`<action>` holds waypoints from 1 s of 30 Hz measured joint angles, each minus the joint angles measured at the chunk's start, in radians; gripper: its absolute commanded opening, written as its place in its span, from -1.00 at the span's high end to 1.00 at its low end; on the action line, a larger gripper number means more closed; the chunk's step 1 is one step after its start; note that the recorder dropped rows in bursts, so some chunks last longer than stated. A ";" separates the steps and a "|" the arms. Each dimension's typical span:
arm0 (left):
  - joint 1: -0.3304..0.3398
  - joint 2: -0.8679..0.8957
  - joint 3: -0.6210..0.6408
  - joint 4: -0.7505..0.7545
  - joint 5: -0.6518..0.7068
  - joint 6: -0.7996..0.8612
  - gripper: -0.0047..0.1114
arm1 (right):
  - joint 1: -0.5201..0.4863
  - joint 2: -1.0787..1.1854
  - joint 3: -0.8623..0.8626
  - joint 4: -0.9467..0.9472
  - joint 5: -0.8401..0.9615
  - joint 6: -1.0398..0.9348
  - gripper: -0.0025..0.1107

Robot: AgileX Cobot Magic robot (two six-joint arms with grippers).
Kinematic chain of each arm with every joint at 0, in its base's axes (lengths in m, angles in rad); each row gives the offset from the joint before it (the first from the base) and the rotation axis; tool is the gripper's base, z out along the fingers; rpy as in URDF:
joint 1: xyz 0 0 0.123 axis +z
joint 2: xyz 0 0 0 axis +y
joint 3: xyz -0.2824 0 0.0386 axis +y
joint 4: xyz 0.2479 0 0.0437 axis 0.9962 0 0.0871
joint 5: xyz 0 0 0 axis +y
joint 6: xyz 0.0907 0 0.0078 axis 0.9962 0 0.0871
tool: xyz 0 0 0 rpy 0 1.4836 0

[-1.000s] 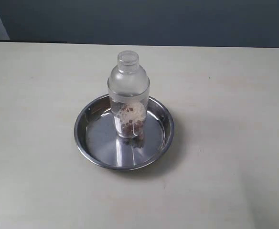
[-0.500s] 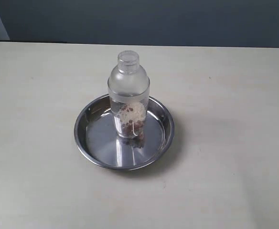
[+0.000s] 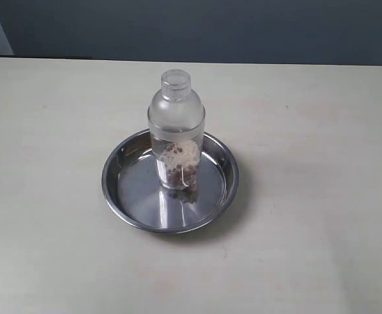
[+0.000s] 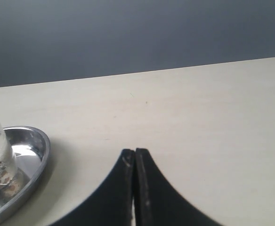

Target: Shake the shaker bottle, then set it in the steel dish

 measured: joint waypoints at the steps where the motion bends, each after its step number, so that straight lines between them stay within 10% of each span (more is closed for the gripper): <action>1: 0.005 0.000 0.028 -0.019 -0.040 0.000 0.91 | 0.000 0.000 0.000 0.000 0.000 0.000 0.97; 11: 0.046 0.000 0.244 -0.235 -0.280 0.252 0.91 | 0.000 0.000 0.000 0.000 0.000 0.000 0.97; 30: 0.228 0.000 0.264 -0.240 -0.206 0.278 0.91 | 0.000 0.000 0.000 0.000 0.000 0.000 0.97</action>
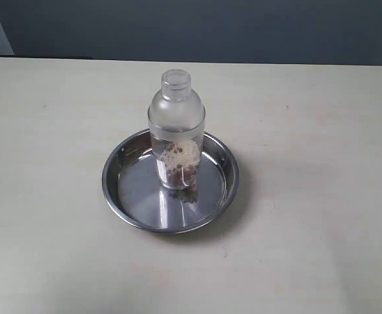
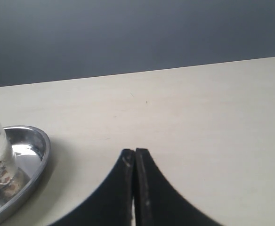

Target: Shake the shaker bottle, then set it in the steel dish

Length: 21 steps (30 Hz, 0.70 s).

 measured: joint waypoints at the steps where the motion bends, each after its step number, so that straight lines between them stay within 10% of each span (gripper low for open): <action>1: 0.012 0.000 0.000 0.005 0.000 0.001 0.91 | 0.000 0.000 0.000 0.000 0.000 0.000 0.97; 21: 0.066 0.000 0.000 0.013 0.000 0.001 0.91 | 0.000 0.000 0.000 0.000 0.000 0.000 0.97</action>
